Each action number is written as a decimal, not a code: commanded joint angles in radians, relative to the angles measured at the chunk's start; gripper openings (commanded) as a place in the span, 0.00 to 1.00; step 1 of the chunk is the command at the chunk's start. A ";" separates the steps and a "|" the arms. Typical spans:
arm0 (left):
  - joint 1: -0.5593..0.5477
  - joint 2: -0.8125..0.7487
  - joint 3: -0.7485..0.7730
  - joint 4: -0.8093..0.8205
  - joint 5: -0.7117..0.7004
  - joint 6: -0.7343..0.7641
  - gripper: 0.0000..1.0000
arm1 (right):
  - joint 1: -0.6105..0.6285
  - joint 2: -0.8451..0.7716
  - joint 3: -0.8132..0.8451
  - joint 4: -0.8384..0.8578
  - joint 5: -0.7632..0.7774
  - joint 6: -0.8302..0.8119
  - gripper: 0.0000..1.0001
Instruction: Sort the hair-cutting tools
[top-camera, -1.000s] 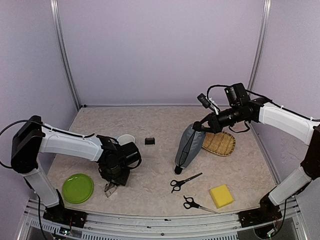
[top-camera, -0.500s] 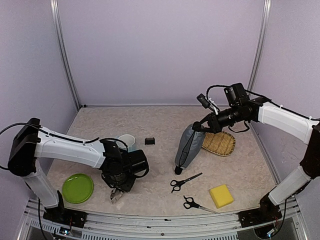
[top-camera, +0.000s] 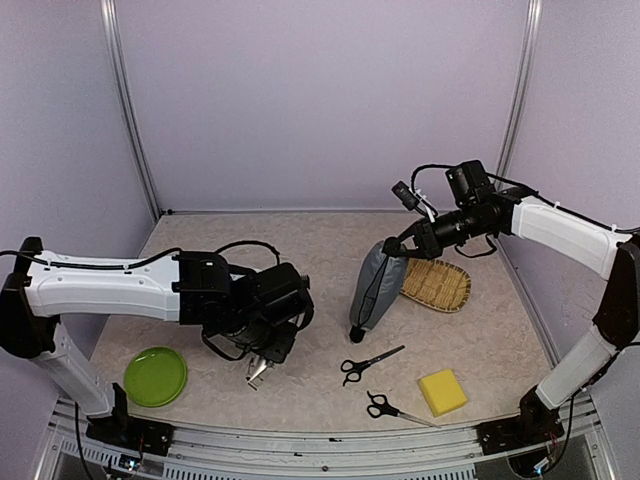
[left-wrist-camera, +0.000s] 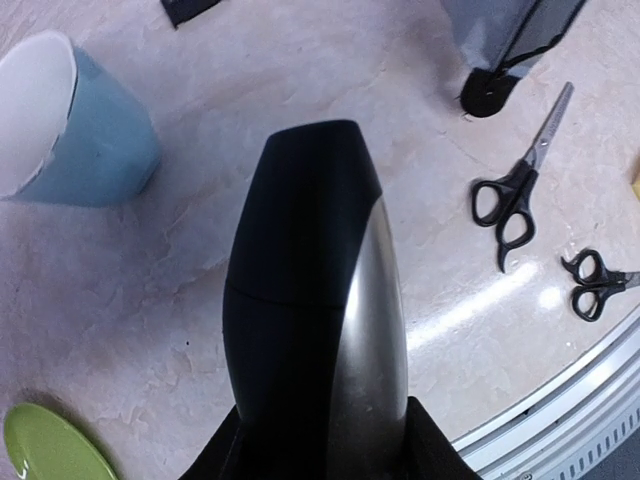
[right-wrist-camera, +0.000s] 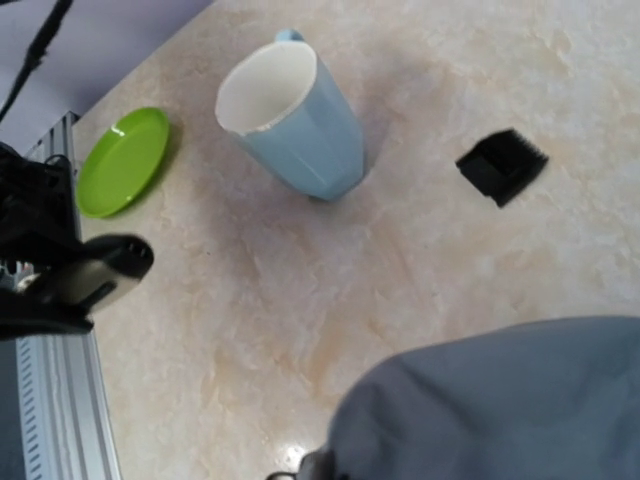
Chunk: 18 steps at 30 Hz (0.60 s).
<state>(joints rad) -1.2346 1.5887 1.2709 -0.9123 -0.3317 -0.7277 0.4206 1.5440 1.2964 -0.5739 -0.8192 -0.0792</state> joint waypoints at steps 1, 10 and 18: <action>-0.015 -0.014 0.086 0.126 -0.017 0.177 0.00 | -0.008 0.015 0.033 0.025 -0.042 0.018 0.00; -0.009 0.059 0.162 0.352 0.128 0.435 0.00 | -0.008 0.008 0.038 0.037 -0.096 0.051 0.00; 0.023 0.097 0.142 0.512 0.208 0.509 0.00 | -0.003 0.021 0.058 0.026 -0.116 0.065 0.00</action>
<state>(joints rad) -1.2335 1.6756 1.4033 -0.5411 -0.1753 -0.2901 0.4206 1.5547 1.3304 -0.5533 -0.9031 -0.0292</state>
